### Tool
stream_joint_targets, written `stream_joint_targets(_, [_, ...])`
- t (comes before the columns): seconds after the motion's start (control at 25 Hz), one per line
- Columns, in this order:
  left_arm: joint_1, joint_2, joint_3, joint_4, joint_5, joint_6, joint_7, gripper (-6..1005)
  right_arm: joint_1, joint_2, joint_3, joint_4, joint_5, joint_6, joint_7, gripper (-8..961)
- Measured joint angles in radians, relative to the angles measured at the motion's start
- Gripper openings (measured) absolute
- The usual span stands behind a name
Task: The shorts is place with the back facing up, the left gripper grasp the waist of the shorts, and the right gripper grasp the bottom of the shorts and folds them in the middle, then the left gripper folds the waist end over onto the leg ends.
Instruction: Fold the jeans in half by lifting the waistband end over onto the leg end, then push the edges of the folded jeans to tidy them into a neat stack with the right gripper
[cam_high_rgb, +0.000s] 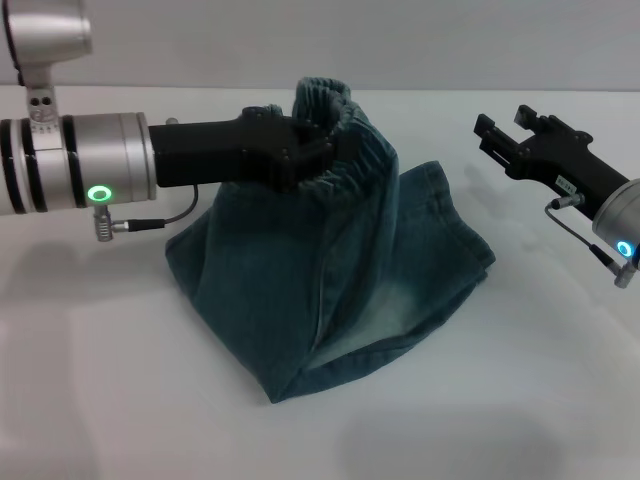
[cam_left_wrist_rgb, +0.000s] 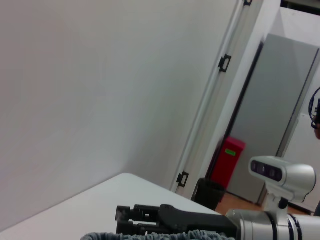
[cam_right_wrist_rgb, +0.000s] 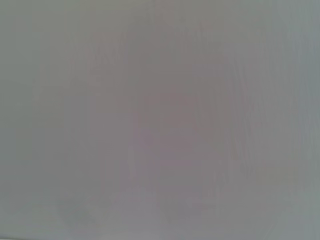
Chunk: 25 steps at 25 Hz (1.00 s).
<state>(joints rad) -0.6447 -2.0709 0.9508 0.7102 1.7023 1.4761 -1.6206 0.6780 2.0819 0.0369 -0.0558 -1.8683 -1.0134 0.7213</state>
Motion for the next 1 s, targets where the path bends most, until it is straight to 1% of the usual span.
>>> stream_joint_targets(0.04, [-0.002, 0.000, 0.054, -0.007, -0.024, -0.032, -0.001, 86, -0.001, 0.000, 0.000, 0.000, 0.000, 0.000, 0.000, 629])
stream_joint_targets(0.08, [-0.003, 0.000, 0.076, -0.008, -0.032, -0.054, -0.002, 86, -0.001, 0.000, 0.000, 0.001, 0.000, 0.000, 0.000, 629])
stream_joint_targets(0.48, [-0.013, -0.002, 0.212, -0.010, -0.115, -0.152, -0.013, 80, -0.005, 0.000, -0.009, 0.016, 0.000, -0.001, -0.001, 630])
stream_joint_targets(0.68, [-0.014, -0.002, 0.216, -0.009, -0.126, -0.146, -0.014, 251, -0.005, 0.000, -0.007, 0.019, 0.000, -0.001, -0.002, 631])
stream_joint_targets(0.92, [-0.010, -0.001, 0.217, -0.008, -0.146, -0.130, -0.010, 516, -0.005, 0.000, -0.003, 0.025, 0.000, -0.008, -0.002, 630])
stream_joint_targets(1.0, [-0.001, 0.000, 0.213, -0.006, -0.169, -0.124, -0.005, 554, -0.009, 0.000, -0.001, 0.023, 0.000, -0.033, -0.002, 630])
